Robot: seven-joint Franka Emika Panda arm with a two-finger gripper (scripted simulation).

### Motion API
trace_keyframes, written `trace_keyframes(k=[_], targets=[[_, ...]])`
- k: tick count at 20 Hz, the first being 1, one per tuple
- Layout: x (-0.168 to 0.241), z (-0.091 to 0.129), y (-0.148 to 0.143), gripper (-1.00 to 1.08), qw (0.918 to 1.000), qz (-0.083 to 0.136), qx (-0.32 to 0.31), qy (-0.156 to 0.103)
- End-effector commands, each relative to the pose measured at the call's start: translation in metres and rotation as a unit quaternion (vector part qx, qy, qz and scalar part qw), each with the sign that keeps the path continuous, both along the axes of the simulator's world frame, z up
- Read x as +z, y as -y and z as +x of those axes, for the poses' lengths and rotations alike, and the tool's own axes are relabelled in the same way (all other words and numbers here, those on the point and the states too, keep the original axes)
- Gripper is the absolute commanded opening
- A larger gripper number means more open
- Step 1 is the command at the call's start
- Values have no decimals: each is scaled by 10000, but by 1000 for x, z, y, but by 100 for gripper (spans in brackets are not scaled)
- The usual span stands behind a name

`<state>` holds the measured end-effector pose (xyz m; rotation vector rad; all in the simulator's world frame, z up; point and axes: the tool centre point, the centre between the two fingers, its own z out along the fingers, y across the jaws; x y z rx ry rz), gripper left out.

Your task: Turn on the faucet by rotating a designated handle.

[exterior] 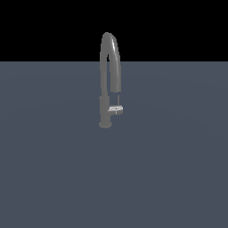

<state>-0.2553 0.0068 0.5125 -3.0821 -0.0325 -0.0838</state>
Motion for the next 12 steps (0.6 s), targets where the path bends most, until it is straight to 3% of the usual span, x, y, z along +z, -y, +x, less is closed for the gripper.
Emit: trace_keyframes(k=[1, 12], targets=[[0, 0, 0, -100, 10000, 0, 0, 0], [-2, 17, -2, -100, 9996, 143, -145, -201]])
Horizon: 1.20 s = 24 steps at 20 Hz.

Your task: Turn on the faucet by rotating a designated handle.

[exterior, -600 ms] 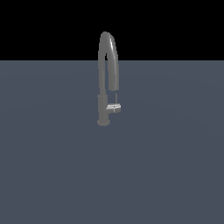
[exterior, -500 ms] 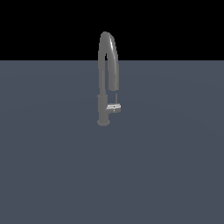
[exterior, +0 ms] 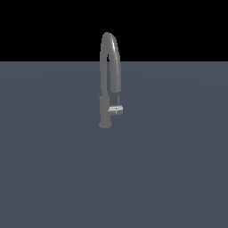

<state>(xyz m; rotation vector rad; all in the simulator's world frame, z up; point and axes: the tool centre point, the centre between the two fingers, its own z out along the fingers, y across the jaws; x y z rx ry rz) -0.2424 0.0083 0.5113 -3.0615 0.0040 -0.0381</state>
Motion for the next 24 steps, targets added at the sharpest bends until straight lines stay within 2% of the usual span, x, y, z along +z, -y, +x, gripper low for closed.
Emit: trace_keyframes(k=[1, 7, 13, 19, 24], targets=[[-1, 7, -1, -100, 9999, 61, -62, -87], [-5, 33, -3, -100, 9984, 279, -283, -393], [-13, 67, -4, -100, 9935, 572, -578, -802], [-24, 101, -3, -100, 9846, 877, -883, -1227], [-36, 130, -2, -100, 9742, 1135, -1138, -1583]])
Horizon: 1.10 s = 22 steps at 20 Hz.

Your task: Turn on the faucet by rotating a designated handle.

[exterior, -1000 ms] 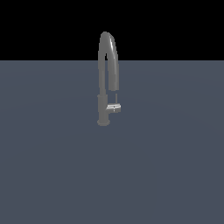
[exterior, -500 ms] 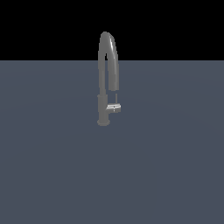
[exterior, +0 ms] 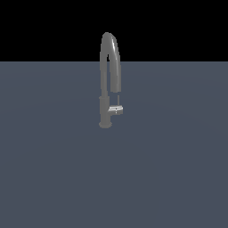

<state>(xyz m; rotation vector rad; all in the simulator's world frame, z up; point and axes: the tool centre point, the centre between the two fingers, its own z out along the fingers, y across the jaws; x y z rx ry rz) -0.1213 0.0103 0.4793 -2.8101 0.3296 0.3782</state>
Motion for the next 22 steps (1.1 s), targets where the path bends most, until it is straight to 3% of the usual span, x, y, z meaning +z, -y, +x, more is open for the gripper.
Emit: trace_keyframes(k=[1, 12, 22], targets=[[-6, 14, 1, -100, 9997, 134, -133, -185], [-41, 74, 7, -100, 9898, 731, -712, -999], [-82, 122, 15, -100, 9682, 1290, -1241, -1750]])
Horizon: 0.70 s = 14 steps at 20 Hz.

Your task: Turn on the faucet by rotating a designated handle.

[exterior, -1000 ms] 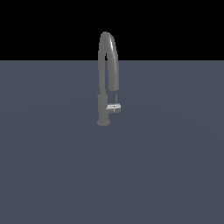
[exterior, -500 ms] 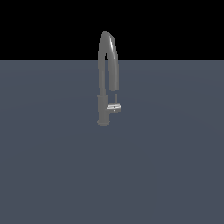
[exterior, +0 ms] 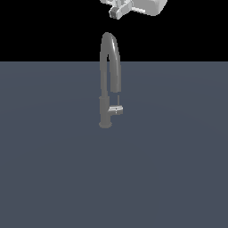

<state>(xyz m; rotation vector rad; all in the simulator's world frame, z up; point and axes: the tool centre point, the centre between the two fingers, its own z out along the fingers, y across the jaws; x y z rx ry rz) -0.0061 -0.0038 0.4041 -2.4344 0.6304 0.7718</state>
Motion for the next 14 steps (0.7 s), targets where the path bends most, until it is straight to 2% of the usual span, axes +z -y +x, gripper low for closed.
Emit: trace_keyframes(k=[1, 8, 14], targets=[[-11, 12, 2, -100, 9996, 150, -138, -197], [-46, 41, 8, -100, 9941, 568, -532, -755], [-80, 64, 13, -100, 9838, 939, -883, -1248]])
